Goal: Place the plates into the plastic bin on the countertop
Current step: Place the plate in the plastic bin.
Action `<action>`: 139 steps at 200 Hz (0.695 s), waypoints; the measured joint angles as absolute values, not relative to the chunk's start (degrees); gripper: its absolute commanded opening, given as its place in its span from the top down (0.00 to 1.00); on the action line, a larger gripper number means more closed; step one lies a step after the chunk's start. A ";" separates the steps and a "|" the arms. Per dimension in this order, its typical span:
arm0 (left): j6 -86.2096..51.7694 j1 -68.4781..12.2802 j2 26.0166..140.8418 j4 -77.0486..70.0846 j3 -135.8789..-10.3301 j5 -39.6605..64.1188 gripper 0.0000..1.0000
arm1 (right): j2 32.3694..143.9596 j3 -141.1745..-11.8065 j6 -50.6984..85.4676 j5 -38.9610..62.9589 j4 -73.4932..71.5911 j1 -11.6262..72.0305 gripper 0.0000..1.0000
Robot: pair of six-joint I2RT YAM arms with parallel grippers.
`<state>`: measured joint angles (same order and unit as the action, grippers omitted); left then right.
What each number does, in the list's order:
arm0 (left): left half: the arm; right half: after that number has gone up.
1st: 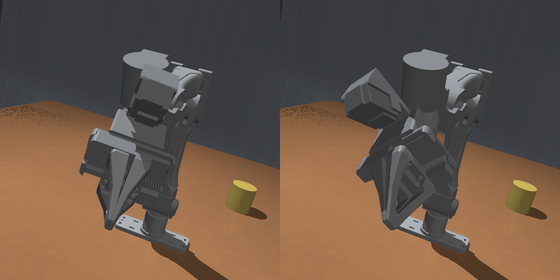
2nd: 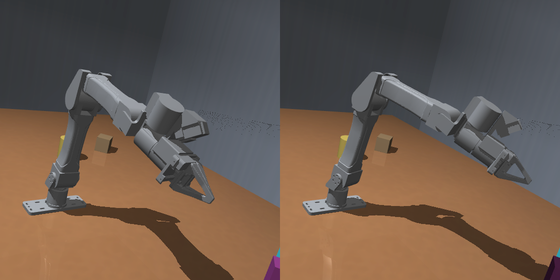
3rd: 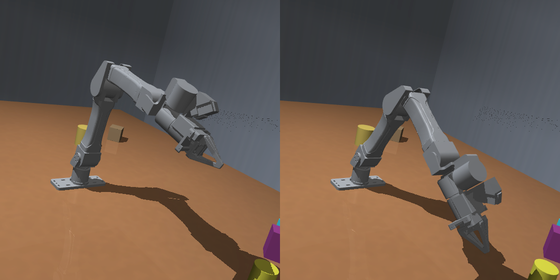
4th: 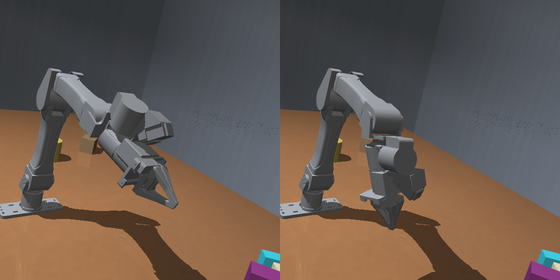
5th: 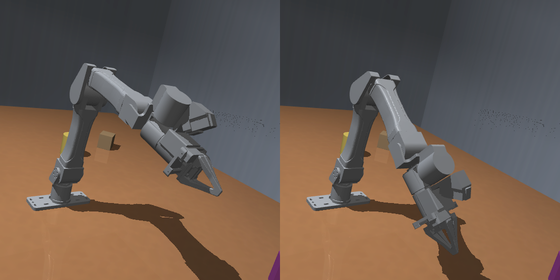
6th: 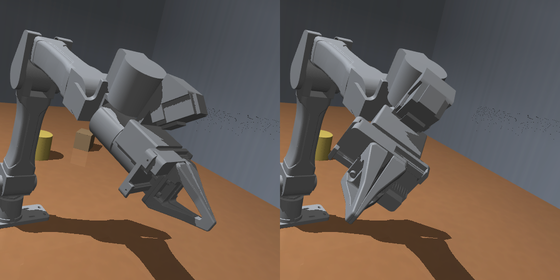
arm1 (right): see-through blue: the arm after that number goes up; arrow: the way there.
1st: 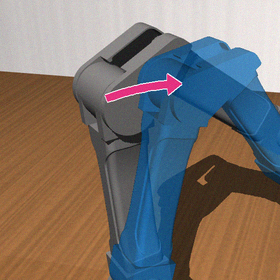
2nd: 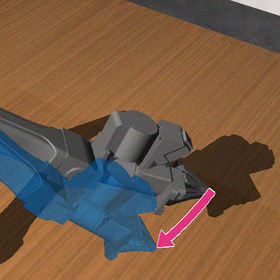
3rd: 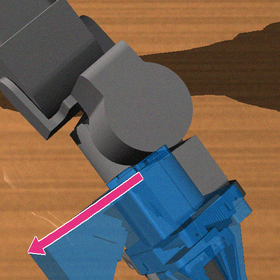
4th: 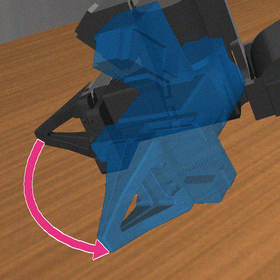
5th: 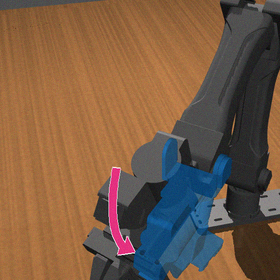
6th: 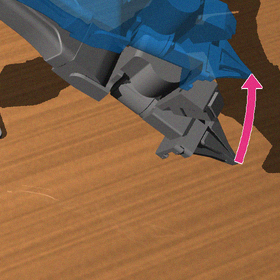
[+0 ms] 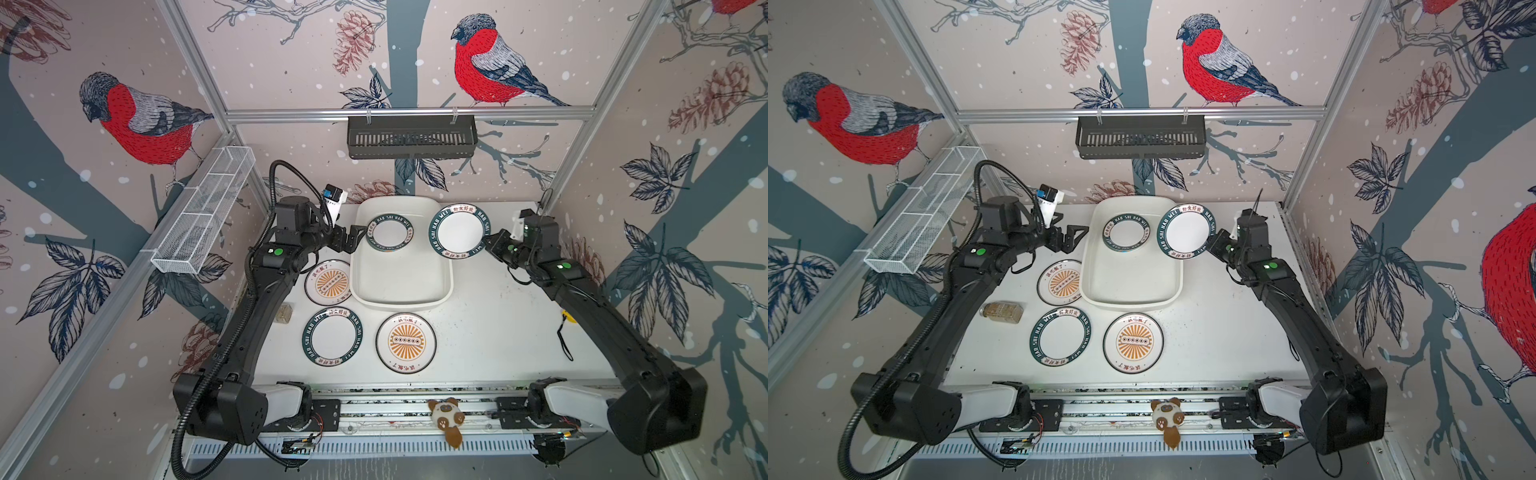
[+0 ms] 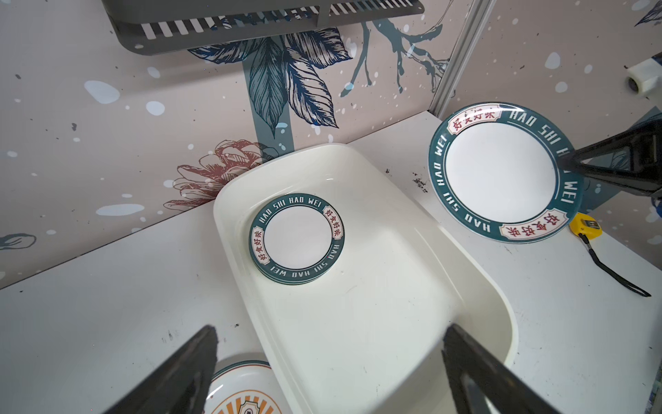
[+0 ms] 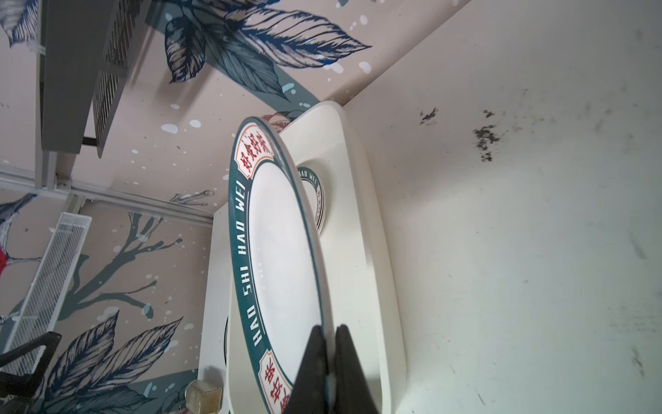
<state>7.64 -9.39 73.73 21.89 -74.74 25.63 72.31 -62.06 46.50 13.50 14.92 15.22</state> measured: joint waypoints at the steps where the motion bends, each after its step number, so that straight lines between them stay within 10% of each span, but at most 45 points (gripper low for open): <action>1: 7.62 -9.39 73.71 21.91 -74.74 25.50 0.03 | 72.66 -62.30 46.48 13.47 14.85 15.53 1.00; 139: 6.44 -9.39 73.43 23.57 -75.68 27.59 0.03 | 100.18 -74.11 40.45 22.31 9.56 28.45 1.00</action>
<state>6.44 -9.39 73.43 23.57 -75.68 27.59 100.18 -74.11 40.45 22.31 9.56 28.45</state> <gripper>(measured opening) 0.967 0.078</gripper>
